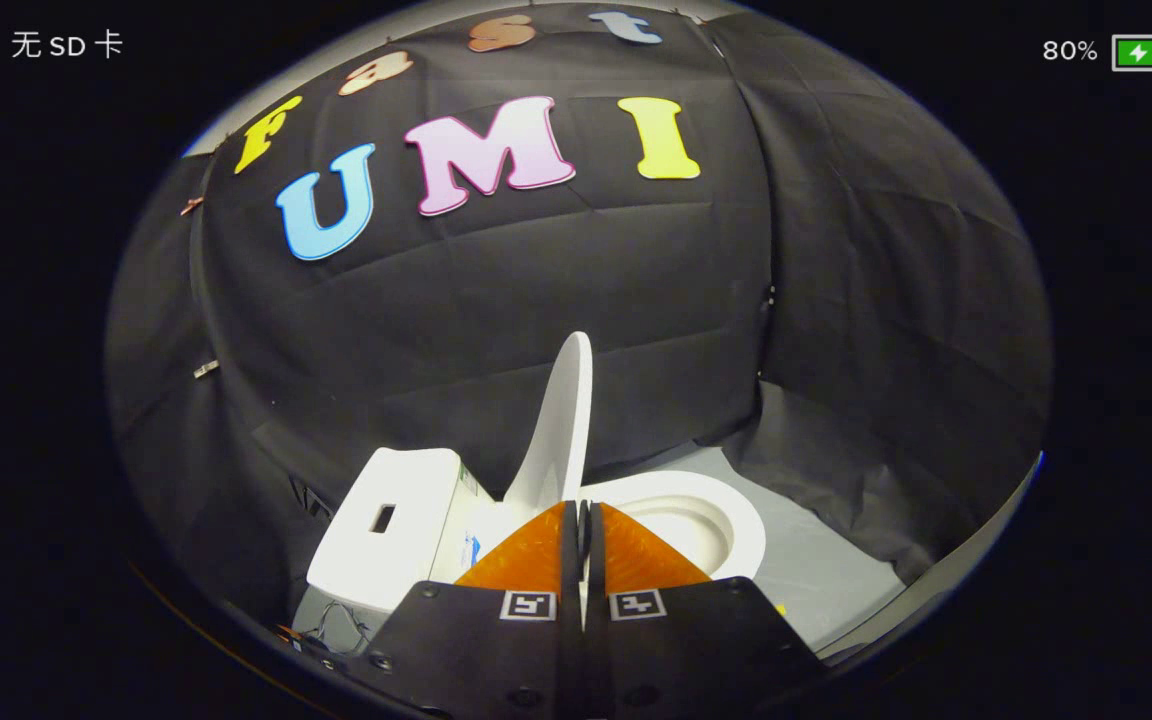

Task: Open the toilet lid.

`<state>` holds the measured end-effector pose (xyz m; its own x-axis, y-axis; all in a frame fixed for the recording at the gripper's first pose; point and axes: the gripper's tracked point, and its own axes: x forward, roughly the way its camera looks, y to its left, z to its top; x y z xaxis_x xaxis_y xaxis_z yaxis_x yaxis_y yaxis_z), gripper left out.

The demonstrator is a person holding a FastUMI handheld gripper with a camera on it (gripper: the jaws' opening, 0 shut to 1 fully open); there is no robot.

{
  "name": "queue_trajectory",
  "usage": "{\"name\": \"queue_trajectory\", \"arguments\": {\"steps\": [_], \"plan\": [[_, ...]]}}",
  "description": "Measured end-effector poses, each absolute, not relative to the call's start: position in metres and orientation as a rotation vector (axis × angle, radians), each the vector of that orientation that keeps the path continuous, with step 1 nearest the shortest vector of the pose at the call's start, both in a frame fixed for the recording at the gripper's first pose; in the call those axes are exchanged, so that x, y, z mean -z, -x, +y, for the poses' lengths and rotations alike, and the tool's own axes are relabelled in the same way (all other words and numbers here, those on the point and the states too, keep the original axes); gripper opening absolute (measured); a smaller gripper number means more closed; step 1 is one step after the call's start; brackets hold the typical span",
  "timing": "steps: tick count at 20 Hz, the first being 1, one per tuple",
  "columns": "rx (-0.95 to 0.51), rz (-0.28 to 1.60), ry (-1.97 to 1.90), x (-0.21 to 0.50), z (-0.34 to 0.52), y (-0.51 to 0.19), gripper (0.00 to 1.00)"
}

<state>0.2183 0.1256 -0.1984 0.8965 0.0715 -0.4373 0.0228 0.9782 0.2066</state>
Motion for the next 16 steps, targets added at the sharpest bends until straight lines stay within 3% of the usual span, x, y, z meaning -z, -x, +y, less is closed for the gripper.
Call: {"name": "queue_trajectory", "arguments": {"steps": [16], "plan": [[-0.142,0.306,-0.027,0.164,0.258,-0.195,0.05]]}}
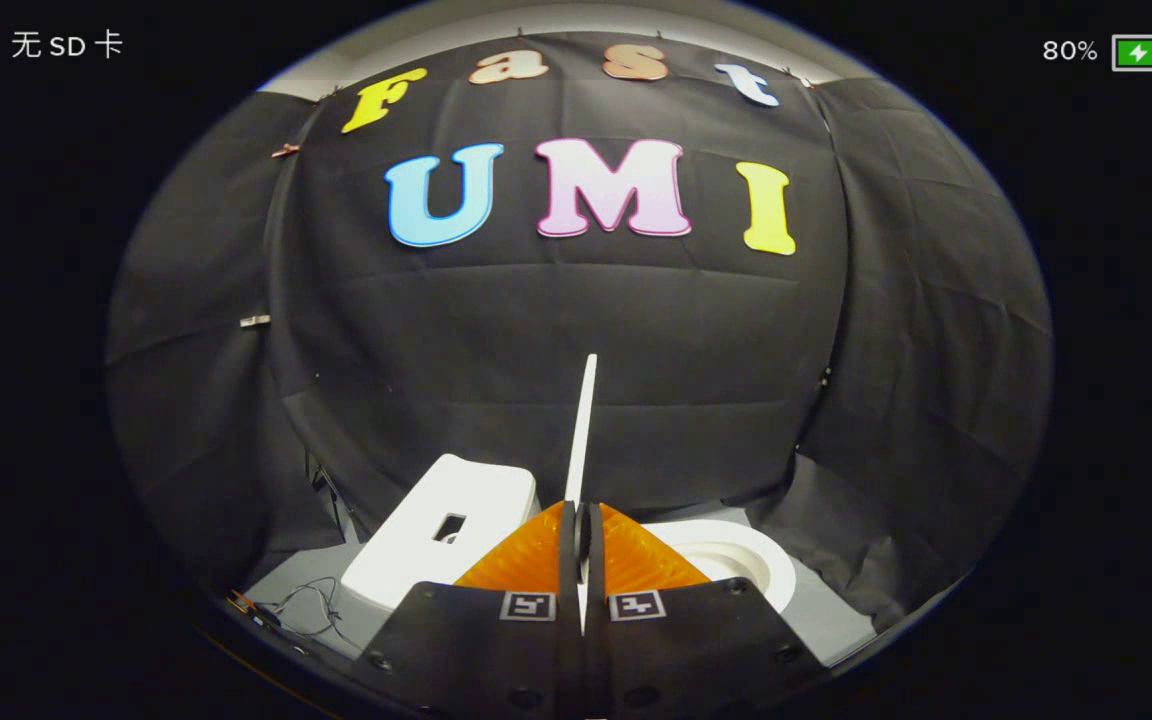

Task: Open the toilet lid.

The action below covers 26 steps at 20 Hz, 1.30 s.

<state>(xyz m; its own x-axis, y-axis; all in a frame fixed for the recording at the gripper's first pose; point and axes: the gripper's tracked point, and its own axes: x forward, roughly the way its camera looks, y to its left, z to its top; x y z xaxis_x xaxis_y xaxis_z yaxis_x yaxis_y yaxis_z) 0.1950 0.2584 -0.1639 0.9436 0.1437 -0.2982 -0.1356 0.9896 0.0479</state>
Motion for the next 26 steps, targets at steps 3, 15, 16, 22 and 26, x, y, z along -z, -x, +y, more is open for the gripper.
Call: {"name": "queue_trajectory", "arguments": {"steps": [3,15,16,22,26], "plan": [[-0.161,0.281,0.025,0.163,0.281,-0.194,0.05],[-0.249,0.243,0.148,0.172,0.358,-0.182,0.05],[-0.258,0.242,0.158,0.173,0.366,-0.18,0.05],[-0.274,0.229,0.231,0.177,0.385,-0.178,0.05],[-0.286,0.219,0.214,0.176,0.385,-0.174,0.1]]}}
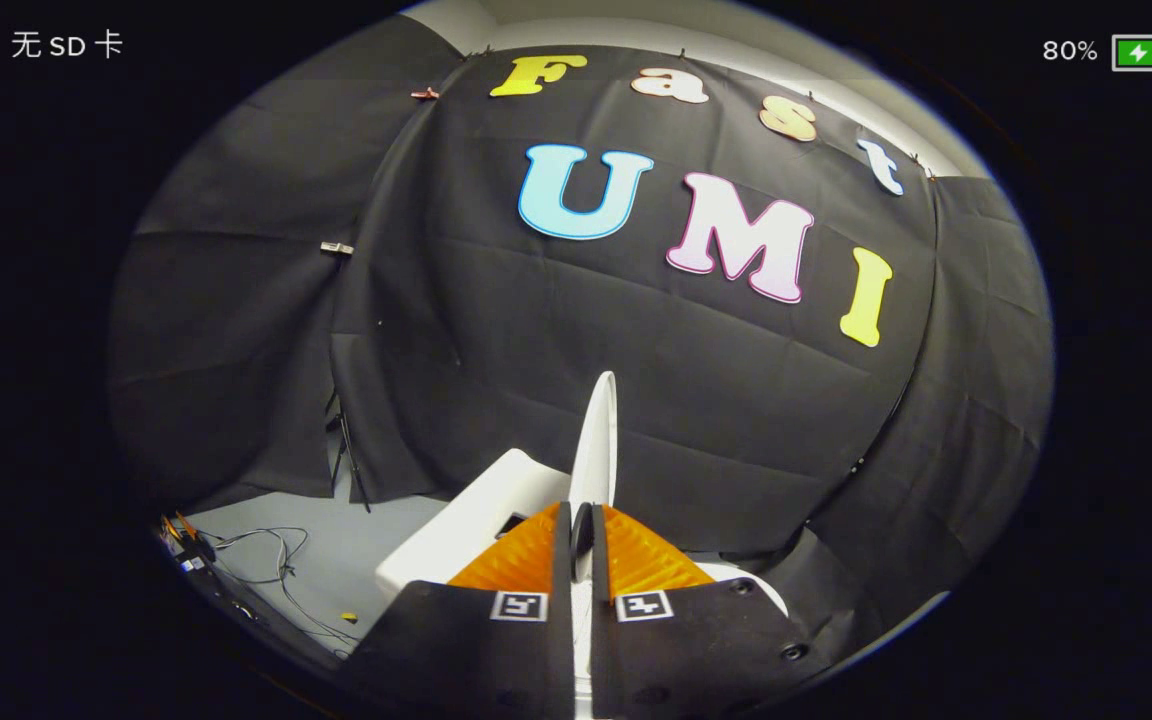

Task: Open the toilet lid.

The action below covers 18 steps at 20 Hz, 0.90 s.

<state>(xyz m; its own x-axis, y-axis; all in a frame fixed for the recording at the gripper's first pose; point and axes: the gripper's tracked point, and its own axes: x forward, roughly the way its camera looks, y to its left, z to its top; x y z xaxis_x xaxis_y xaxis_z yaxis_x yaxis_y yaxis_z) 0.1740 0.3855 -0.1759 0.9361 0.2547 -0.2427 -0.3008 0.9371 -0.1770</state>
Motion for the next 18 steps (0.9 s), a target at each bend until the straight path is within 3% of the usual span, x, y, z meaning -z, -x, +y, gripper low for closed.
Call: {"name": "queue_trajectory", "arguments": {"steps": [1,8,18], "plan": [[-0.292,0.22,0.201,0.176,0.386,-0.173,0.12],[-0.343,0.168,0.22,0.154,0.388,-0.152,0.98],[-0.344,0.098,0.133,0.093,0.344,-0.131,0.98]]}}
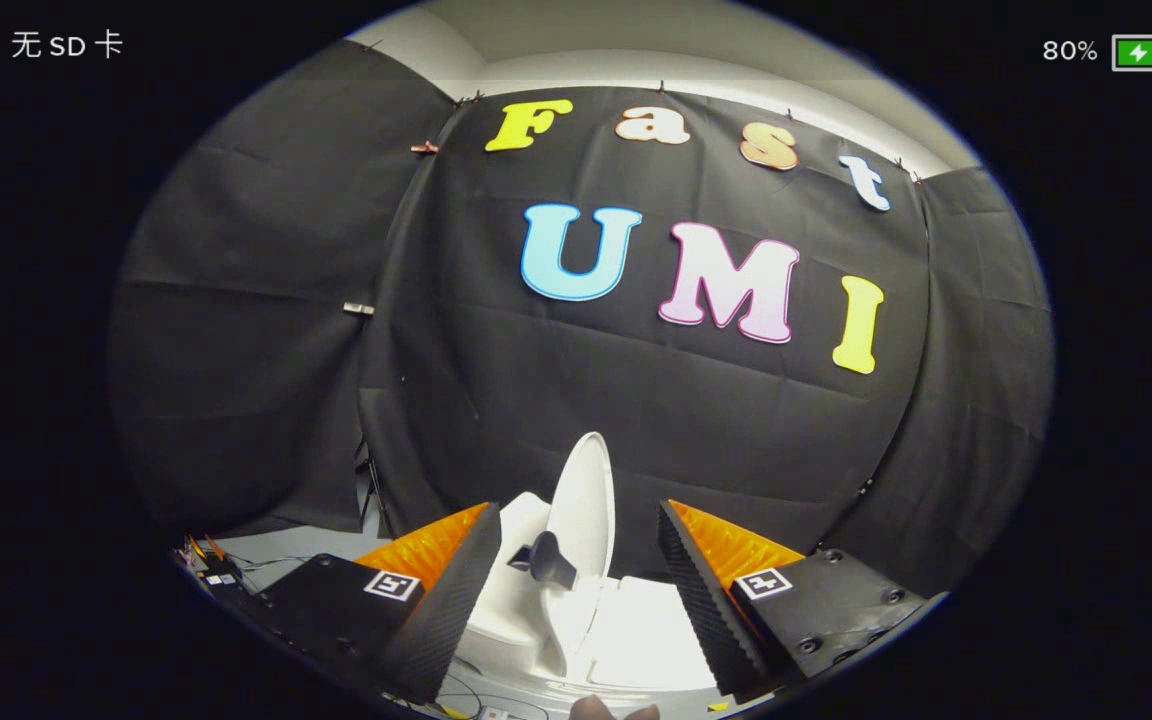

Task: Open the toilet lid.

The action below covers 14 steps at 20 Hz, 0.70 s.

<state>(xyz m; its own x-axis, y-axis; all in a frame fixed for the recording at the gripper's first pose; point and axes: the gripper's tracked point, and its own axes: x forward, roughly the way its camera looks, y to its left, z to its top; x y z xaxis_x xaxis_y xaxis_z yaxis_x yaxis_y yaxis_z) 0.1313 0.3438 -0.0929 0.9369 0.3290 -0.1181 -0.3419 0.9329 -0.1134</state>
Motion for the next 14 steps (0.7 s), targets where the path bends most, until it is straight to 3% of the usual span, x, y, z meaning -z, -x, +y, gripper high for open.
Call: {"name": "queue_trajectory", "arguments": {"steps": [14], "plan": [[-0.227,0.05,-0.031,0.026,0.207,-0.131,0.98]]}}
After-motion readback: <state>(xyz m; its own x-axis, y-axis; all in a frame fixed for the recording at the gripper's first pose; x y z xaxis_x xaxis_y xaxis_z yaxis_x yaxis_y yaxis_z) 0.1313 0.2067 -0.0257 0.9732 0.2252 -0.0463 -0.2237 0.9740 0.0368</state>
